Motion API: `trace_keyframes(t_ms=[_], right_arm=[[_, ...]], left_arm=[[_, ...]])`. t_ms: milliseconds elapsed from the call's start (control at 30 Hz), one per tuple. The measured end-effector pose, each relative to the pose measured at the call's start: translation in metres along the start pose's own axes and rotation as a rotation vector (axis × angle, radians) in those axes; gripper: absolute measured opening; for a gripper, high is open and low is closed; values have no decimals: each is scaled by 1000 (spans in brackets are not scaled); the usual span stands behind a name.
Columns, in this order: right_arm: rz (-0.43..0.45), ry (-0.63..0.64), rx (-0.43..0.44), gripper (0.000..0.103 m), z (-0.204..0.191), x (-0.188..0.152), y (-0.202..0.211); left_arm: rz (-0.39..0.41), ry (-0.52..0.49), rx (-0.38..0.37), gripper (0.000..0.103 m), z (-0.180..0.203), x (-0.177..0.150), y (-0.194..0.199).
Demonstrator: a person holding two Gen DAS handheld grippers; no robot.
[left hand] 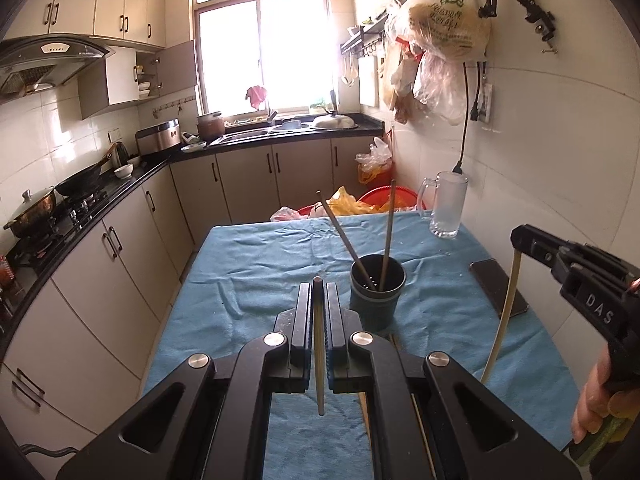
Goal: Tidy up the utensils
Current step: 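Raise both held chopsticks and carry them over the black holder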
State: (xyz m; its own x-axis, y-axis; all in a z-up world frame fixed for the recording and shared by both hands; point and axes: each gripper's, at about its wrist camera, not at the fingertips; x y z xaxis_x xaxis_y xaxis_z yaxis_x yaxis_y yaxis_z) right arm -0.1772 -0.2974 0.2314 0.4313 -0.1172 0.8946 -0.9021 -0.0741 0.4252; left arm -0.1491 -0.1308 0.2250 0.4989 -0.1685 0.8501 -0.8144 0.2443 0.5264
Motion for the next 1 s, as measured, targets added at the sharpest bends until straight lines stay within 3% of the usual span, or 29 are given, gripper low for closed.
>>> trace_keyframes(t_ms=[367,500,733,1000], right_arm=[[14,-19,4,7,3,12,-11],[31,-23,2,7,4,20,-13],[97,-37,-8,7,10,51,-17],[188,-58,-12,7,14,96,-34]], left_arm=[[3,-21,-5,5,0,7,-7],[9,-11,-45,5,-3,17,-4],[38,39,-120,5,-12,51,6],[136,56,-181,5,-6,100,8]])
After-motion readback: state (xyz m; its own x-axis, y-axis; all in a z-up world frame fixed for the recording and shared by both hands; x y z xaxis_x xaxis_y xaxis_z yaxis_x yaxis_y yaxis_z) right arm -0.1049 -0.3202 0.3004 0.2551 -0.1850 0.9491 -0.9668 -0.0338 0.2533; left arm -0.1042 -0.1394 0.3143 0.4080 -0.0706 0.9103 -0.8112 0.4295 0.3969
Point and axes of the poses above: each gripper's, at about its wrist camera, not at the fingertips, and y roughly against the way its jaws point, z to its right, x to its top, and after that the axes turned 4 degrees about y, right-handed
